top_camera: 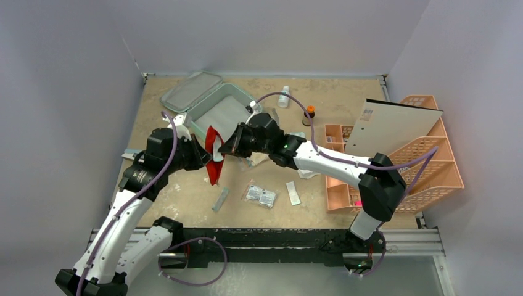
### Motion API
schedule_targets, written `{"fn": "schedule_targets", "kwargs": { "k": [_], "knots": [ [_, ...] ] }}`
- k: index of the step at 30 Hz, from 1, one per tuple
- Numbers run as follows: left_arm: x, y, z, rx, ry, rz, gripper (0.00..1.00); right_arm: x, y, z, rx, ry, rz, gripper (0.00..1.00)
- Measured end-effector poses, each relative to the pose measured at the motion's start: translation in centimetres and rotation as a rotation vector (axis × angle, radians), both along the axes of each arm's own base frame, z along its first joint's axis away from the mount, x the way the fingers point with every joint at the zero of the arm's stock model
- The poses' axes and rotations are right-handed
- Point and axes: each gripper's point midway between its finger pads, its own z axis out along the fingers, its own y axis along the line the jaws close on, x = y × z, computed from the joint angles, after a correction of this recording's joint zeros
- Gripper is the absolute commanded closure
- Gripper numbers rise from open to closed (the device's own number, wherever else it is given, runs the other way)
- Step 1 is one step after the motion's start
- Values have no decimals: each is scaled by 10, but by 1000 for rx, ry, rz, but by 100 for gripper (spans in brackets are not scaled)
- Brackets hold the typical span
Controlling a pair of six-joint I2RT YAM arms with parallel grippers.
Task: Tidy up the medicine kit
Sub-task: Place the medical item at the medicine pouch.
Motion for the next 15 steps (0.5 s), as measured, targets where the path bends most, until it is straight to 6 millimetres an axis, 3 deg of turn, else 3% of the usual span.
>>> {"fn": "schedule_targets", "kwargs": {
  "k": [6,15],
  "knots": [
    [0,0,0,-1,0,-2,100,9,-7,-7,-85,-28,-42,100],
    [3,0,-2,6,2,5,100,12,-4,-11,-141,-57,-38,80]
  ]
}}
